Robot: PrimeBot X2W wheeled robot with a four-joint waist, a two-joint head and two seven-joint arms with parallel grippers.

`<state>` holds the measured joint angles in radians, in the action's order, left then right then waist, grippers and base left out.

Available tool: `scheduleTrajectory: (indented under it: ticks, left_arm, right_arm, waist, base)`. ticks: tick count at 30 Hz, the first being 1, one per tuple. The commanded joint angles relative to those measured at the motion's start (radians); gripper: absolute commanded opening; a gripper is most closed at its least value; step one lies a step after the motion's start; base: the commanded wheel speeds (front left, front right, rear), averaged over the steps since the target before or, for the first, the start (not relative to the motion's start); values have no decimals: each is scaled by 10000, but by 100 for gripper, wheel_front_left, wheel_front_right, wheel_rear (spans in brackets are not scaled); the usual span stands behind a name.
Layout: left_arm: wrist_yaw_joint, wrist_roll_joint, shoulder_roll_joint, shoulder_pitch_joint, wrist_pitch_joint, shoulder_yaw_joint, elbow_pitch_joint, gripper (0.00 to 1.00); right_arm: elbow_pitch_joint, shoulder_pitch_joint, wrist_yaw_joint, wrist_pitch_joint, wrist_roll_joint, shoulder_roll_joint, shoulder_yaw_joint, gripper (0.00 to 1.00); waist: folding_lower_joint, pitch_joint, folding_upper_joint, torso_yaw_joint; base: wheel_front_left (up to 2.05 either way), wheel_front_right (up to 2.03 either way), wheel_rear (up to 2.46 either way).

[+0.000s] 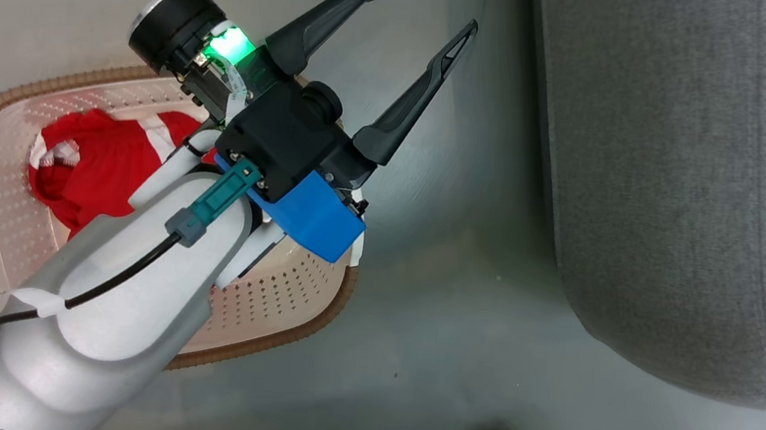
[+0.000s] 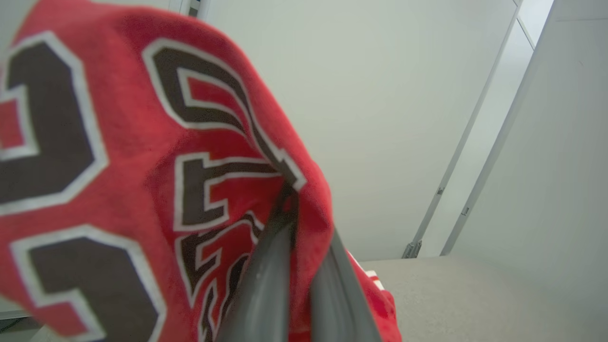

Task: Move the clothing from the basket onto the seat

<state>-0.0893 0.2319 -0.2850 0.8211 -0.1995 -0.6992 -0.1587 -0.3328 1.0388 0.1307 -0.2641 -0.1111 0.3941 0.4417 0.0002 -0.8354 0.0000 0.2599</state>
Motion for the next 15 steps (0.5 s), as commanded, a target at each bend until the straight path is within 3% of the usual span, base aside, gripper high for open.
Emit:
scheduleTrajectory:
  ticks: [1,8,15]
  left_arm:
    - [17,-49,-59,146,1,-14,83,100]
    - [50,-70,-171,184,97,-91,227,100]
    - [92,37,-163,169,16,-128,131,100]
  right_arm:
    - [-123,159,2,-7,25,64,43,0]
    - [-2140,-227,2,-5,230,-257,404,0]
    - [-3162,-714,2,-7,21,-746,809,0]
  waist:
    - [-2,-256,0,-76]
    - [-2,-502,0,-135]
    - [-2,-418,0,-149]
  base:
    - [0,0,0]
    - [0,0,0]
    - [0,0,0]
